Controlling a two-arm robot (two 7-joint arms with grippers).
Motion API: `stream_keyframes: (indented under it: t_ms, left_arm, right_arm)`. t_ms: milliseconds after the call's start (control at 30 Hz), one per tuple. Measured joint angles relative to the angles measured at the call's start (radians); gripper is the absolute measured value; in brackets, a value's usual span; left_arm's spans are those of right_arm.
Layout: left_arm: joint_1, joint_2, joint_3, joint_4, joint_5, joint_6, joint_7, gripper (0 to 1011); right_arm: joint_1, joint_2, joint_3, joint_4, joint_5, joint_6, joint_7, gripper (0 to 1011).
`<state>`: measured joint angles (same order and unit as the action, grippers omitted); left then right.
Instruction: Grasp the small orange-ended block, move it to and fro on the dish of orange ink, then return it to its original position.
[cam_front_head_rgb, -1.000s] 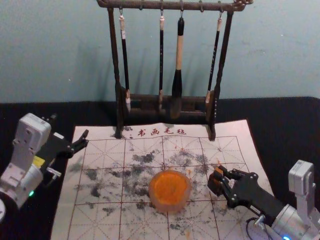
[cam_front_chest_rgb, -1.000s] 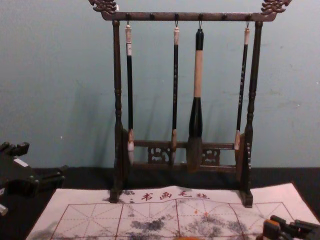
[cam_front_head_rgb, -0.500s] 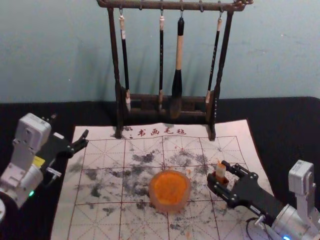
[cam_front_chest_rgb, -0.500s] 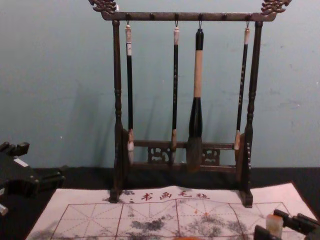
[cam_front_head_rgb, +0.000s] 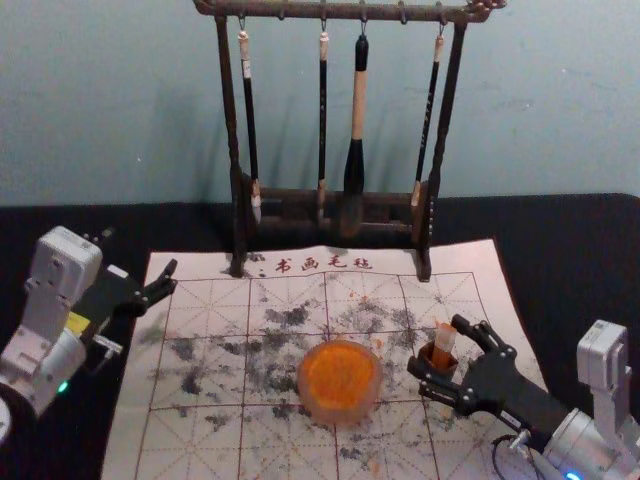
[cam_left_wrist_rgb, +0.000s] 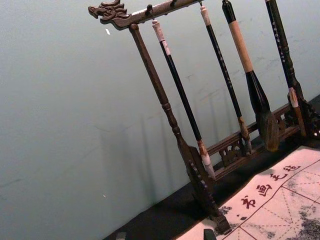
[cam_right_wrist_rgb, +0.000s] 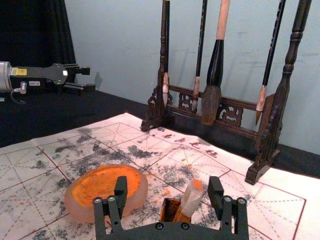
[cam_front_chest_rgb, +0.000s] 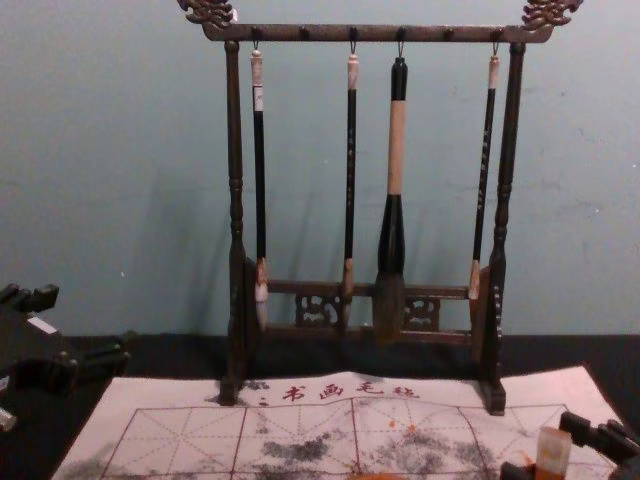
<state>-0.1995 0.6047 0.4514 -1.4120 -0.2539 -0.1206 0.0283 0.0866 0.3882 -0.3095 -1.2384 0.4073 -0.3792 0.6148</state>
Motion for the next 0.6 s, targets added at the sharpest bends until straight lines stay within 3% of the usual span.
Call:
stream_keyframes:
  t_ms: [367,600]
  left_arm:
    - [0.000,0.000,0.000,0.000,0.000,0.000,0.000,1001]
    - [0.000,0.000,0.000,0.000,0.000,0.000,0.000,1001]
  right_arm:
    - [0.000,0.000,0.000,-0.002,-0.001,0.000,-0.001,1002]
    - [-0.027,0.002,0.029,-0.068,-0.009,-0.020,-0.044,1002]
